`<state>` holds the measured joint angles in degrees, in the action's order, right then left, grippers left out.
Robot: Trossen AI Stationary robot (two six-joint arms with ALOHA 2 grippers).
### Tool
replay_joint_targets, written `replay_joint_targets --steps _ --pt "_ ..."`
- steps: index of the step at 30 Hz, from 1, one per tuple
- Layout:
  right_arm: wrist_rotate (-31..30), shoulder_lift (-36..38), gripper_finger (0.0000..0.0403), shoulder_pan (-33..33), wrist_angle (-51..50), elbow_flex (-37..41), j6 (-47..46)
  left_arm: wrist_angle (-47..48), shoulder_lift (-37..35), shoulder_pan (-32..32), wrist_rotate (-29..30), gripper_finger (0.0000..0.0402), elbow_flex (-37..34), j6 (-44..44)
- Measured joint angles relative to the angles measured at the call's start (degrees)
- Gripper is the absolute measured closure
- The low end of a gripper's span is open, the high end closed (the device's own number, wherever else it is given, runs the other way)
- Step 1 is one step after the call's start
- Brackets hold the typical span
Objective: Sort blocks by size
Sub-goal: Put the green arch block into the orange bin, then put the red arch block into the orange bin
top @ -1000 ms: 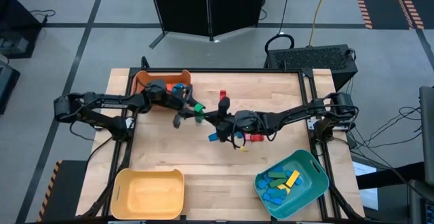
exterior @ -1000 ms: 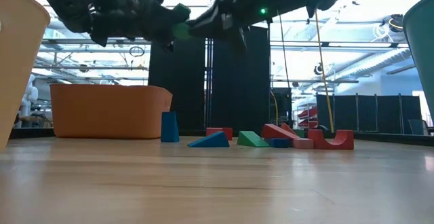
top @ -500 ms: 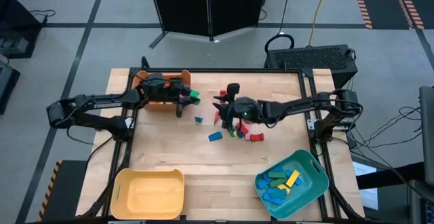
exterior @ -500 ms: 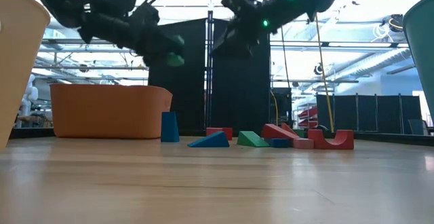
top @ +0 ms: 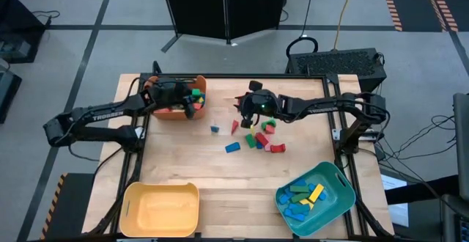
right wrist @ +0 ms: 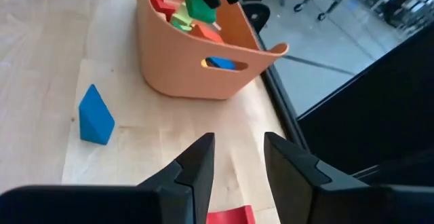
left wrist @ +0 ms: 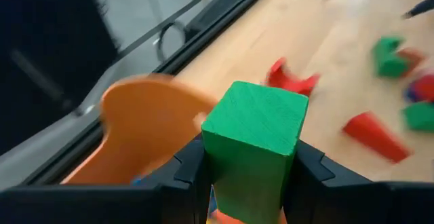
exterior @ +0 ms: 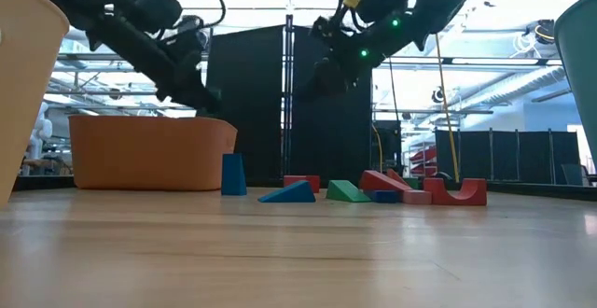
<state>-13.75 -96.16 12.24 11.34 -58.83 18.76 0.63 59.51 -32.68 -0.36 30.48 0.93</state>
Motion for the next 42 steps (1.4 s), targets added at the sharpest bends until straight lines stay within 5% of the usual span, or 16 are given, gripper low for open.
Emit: replay_joint_targets --steps 9,16,28,42 --pt "1.0 -4.3 0.0287 2.6 0.7 0.0 -1.8 4.6 0.0 -2.0 1.3 0.0277 0.0 -0.6" --pt "8.1 -8.5 0.0287 5.1 0.3 0.0 -3.4 7.7 0.0 -3.0 2.8 0.0272 0.0 -0.6" --pt "8.2 -9.1 0.0287 5.1 -0.9 0.0 -5.1 7.7 0.0 -2.9 5.4 0.0183 0.0 -2.1" --pt "8.1 -14.7 0.0287 7.0 -1.5 -0.1 -4.6 4.3 -0.5 -2.9 4.5 0.0178 0.0 -1.6"
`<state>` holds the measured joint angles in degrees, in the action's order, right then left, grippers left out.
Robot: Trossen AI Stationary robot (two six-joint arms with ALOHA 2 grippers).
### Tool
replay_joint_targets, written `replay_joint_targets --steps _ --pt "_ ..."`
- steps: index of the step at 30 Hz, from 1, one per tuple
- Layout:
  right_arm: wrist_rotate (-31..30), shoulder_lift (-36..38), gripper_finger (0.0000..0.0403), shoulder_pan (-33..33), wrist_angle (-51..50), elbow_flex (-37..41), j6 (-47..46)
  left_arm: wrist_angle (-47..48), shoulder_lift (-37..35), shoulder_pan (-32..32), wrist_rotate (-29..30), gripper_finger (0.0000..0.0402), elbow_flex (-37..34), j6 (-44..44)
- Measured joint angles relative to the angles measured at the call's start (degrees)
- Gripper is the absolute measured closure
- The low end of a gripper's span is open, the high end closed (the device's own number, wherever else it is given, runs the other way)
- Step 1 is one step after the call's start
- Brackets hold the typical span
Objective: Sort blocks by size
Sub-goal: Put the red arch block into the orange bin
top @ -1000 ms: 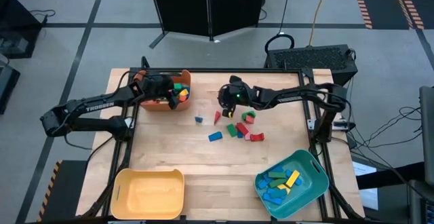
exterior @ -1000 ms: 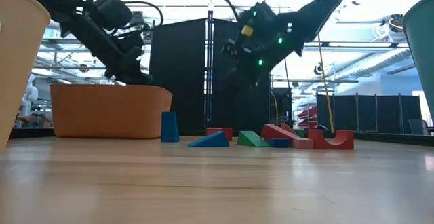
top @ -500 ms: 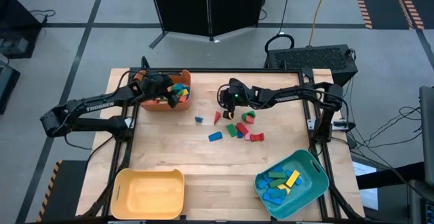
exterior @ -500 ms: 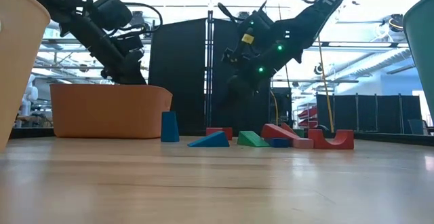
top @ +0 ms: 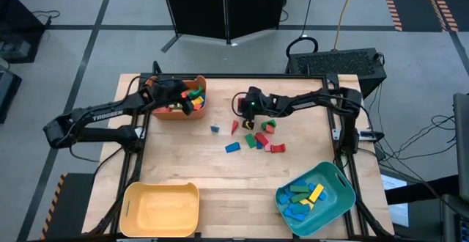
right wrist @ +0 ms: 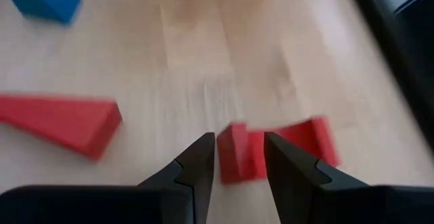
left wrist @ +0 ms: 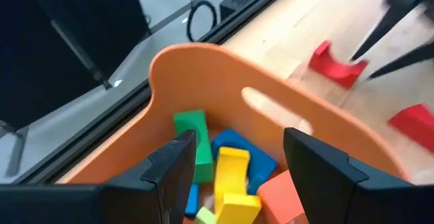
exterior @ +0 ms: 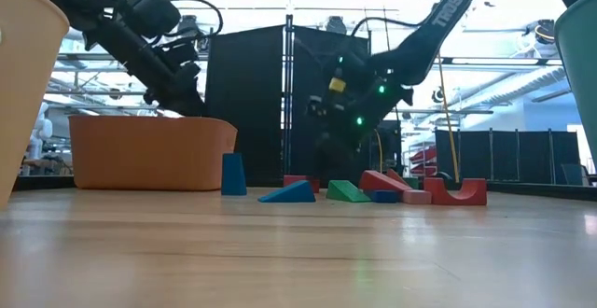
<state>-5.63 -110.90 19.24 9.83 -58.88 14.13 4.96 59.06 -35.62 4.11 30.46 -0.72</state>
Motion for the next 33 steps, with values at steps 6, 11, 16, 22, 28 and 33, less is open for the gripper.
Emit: replay_joint_targets --steps 6,11,16,22,28,33 --pt "-0.2 -3.1 0.0287 1.1 1.2 0.0 0.2 -0.4 -1.7 0.1 -1.3 0.0178 0.0 0.0" --pt "-0.2 -3.2 0.0298 1.4 1.6 0.0 0.5 -0.1 -3.0 0.1 -1.8 0.0178 0.0 0.0" --pt "-0.2 -3.0 0.0357 1.3 1.8 0.0 2.8 -0.2 -3.3 0.1 -4.3 0.0178 0.0 0.0" --pt "-0.4 -3.0 0.0378 1.0 2.0 0.0 4.4 -1.9 -3.3 0.1 -13.6 0.0178 0.0 1.0" --pt "-8.9 -3.0 0.0372 -1.3 2.5 0.1 9.7 -3.2 -3.3 0.1 -15.1 0.0178 0.0 -0.1" --pt "-17.1 -3.0 0.0377 -4.5 3.9 0.1 16.9 -4.0 -3.3 0.1 -15.2 0.0178 0.0 -0.5"
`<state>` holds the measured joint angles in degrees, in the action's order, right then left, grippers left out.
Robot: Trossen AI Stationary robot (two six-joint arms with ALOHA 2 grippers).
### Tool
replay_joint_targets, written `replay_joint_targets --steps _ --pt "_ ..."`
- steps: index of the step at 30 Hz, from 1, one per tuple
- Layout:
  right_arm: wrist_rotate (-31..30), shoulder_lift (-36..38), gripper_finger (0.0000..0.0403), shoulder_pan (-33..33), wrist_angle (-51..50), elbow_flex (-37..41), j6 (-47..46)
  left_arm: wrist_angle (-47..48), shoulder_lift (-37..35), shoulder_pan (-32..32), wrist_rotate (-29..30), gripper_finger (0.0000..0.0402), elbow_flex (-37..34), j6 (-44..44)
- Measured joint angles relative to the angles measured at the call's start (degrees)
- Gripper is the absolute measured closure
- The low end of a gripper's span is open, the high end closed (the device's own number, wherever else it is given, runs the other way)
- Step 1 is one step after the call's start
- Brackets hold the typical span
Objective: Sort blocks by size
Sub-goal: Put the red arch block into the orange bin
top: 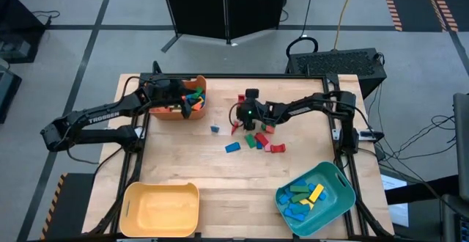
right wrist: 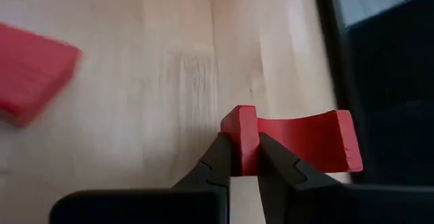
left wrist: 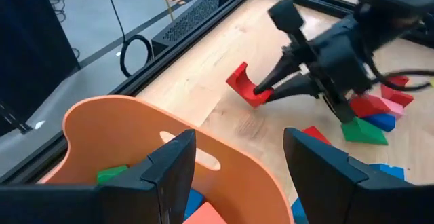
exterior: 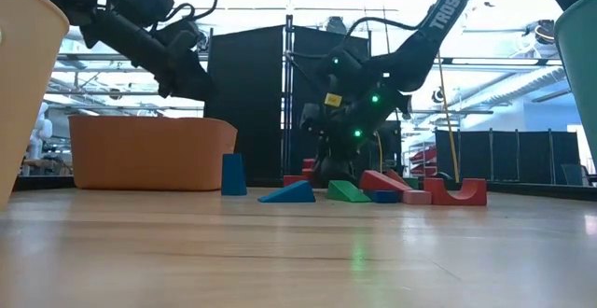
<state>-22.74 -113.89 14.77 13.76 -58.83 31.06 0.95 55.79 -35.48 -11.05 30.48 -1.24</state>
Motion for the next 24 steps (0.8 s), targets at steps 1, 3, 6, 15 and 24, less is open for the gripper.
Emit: replay_joint_targets --steps 1,3,6,15,24 --pt "-1.0 0.0 0.0377 -0.6 0.8 0.0 1.5 -0.2 0.0 0.0 0.0 0.0178 0.0 -0.2" --pt "-2.4 0.0 0.0374 -2.0 2.5 0.0 4.3 -0.5 0.0 0.0 0.0 0.0178 0.0 -1.2" --pt "-4.6 0.0 0.0373 -4.1 5.5 0.0 9.5 -0.6 0.0 0.0 -0.7 0.0178 0.0 -1.4" --pt "-11.3 0.0 0.0372 -10.3 14.9 0.0 28.1 -0.5 0.0 0.0 -5.3 0.0178 0.0 -1.4" --pt "-14.7 0.0 0.0370 -14.9 24.0 0.0 41.0 -0.4 0.8 4.0 -6.2 0.0178 0.0 6.5"
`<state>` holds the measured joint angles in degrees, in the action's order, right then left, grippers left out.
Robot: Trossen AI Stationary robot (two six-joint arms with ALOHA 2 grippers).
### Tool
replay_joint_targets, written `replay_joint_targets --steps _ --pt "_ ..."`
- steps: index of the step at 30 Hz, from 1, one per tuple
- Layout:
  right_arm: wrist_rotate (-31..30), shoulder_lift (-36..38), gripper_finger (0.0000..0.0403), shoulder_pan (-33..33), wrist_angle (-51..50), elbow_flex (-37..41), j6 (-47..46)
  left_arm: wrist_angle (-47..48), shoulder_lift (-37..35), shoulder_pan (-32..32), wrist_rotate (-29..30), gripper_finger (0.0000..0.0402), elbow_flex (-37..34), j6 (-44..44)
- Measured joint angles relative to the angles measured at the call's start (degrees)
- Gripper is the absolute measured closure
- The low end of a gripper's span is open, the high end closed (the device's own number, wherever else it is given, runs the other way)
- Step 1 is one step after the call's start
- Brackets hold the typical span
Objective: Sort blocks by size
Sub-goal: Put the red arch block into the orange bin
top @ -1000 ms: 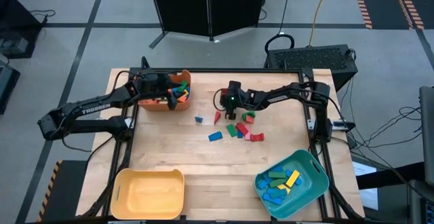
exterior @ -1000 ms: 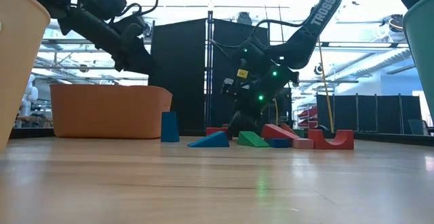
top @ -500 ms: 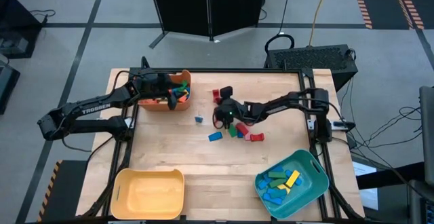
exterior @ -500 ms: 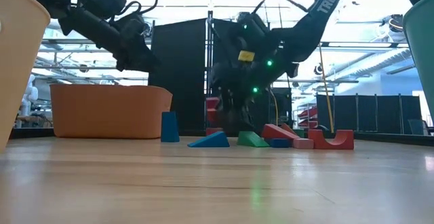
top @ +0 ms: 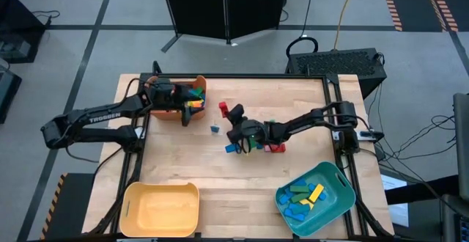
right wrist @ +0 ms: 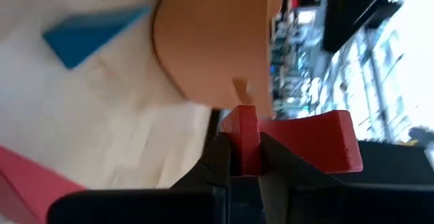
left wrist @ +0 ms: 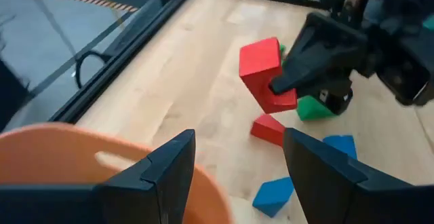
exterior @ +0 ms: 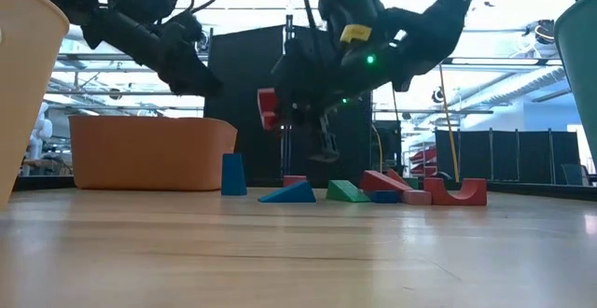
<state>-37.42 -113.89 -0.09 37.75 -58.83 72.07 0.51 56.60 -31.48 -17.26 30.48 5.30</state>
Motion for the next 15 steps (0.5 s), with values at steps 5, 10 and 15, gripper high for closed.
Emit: replay_joint_targets --steps 5,10,15 --pt "3.6 0.0 0.0371 -2.5 2.7 0.0 2.8 -3.4 1.1 3.7 -0.7 0.0178 0.0 3.5" --pt "4.2 0.0 0.0369 -3.8 7.8 0.0 4.5 -7.5 1.4 6.5 -3.4 0.0178 0.0 4.7" --pt "4.3 0.0 0.0370 -4.6 13.4 0.0 6.9 -9.8 1.4 8.1 -7.3 0.0178 0.0 6.1"
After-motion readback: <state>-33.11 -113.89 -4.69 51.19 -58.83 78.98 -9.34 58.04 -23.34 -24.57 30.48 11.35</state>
